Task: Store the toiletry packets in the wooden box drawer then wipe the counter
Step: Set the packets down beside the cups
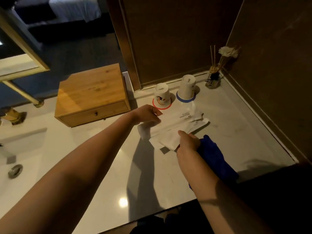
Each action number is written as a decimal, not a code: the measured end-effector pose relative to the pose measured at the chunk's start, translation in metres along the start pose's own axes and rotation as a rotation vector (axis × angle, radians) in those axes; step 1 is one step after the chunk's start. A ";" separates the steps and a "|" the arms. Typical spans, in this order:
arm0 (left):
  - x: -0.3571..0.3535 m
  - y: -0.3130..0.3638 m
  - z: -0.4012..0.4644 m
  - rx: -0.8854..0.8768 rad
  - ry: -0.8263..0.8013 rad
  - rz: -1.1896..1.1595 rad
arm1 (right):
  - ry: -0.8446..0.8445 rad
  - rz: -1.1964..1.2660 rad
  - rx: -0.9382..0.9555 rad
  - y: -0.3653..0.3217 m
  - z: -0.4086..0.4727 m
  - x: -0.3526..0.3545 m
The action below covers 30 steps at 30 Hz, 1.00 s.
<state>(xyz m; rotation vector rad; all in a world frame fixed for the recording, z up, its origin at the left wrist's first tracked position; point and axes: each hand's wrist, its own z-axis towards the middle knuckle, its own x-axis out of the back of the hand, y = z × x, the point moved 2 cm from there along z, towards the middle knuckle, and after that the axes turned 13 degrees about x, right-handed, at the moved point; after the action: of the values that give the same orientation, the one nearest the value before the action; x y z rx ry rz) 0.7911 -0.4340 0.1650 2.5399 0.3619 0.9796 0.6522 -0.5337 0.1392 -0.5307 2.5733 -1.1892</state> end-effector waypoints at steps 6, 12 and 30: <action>-0.016 0.000 0.019 -0.107 0.090 0.134 | -0.087 -0.093 0.107 0.012 0.000 -0.010; -0.031 -0.012 -0.009 -0.315 0.208 0.270 | -0.353 -0.642 0.433 0.017 -0.015 0.002; -0.065 -0.054 -0.015 -0.365 0.251 0.740 | -0.544 -1.900 1.005 0.017 0.013 0.004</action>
<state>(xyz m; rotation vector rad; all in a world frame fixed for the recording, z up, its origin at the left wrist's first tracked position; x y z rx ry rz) 0.7287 -0.4060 0.1131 2.2195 -0.6874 1.4590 0.6495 -0.5341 0.1182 -2.4880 0.1889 -1.8700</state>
